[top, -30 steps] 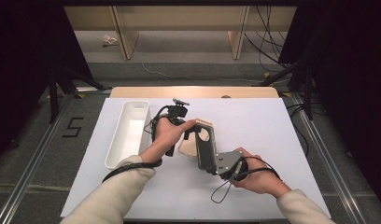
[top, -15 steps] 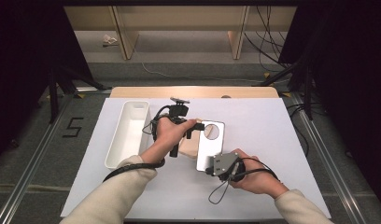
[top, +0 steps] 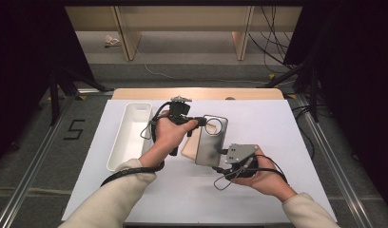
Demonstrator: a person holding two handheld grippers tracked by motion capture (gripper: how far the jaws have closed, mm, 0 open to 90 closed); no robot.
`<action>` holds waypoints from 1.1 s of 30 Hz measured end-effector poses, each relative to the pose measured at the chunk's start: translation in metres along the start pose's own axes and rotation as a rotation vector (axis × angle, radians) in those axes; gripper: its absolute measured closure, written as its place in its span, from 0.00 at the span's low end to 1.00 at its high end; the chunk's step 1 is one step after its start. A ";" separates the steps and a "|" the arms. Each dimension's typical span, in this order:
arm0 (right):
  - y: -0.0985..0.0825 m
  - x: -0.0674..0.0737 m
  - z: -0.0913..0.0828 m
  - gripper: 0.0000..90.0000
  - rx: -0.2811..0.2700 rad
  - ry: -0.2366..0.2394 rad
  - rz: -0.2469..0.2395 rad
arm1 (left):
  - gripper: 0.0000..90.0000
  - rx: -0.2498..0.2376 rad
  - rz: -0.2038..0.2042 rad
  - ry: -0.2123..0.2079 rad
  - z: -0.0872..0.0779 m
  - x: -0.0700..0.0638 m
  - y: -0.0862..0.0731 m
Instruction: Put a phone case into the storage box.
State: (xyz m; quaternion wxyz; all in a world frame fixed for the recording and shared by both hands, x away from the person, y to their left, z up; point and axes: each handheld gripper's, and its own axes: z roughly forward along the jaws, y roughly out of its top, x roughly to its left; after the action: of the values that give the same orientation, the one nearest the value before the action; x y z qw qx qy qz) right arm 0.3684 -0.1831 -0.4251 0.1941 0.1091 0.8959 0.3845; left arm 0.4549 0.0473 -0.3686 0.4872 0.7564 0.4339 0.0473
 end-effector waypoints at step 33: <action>-0.031 -0.025 -0.025 0.19 -0.141 -0.118 0.320 | 0.92 -0.120 0.080 0.035 -0.057 0.023 0.001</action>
State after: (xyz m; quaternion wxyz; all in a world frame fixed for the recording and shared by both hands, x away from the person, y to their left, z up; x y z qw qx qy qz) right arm 0.3793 -0.2286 -0.4254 0.1897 0.2586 0.8250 0.4653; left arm 0.4415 0.1028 -0.3462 0.5217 0.7415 0.4084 0.1060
